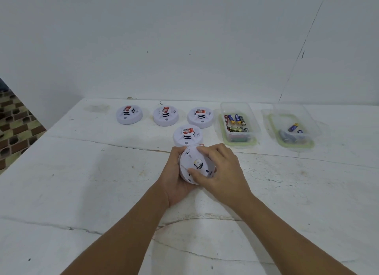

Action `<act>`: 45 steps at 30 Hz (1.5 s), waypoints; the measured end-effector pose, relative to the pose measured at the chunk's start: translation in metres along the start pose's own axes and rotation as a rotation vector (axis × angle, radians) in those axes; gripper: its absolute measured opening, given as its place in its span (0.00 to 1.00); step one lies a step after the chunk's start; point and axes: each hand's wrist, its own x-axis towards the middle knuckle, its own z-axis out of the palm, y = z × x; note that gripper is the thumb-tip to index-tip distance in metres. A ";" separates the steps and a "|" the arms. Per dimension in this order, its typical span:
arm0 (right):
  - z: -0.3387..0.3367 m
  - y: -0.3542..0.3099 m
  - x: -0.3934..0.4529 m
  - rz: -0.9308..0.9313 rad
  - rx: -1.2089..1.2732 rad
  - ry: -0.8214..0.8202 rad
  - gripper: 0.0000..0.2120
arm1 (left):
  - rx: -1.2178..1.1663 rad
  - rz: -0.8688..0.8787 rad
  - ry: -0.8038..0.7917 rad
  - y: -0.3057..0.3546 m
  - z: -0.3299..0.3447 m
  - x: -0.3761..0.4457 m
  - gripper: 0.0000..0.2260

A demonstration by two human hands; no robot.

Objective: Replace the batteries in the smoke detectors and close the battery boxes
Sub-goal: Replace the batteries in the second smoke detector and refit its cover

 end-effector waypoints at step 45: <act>-0.005 0.012 0.011 0.593 1.075 -0.292 0.21 | 0.916 0.558 0.396 0.006 -0.011 -0.009 0.11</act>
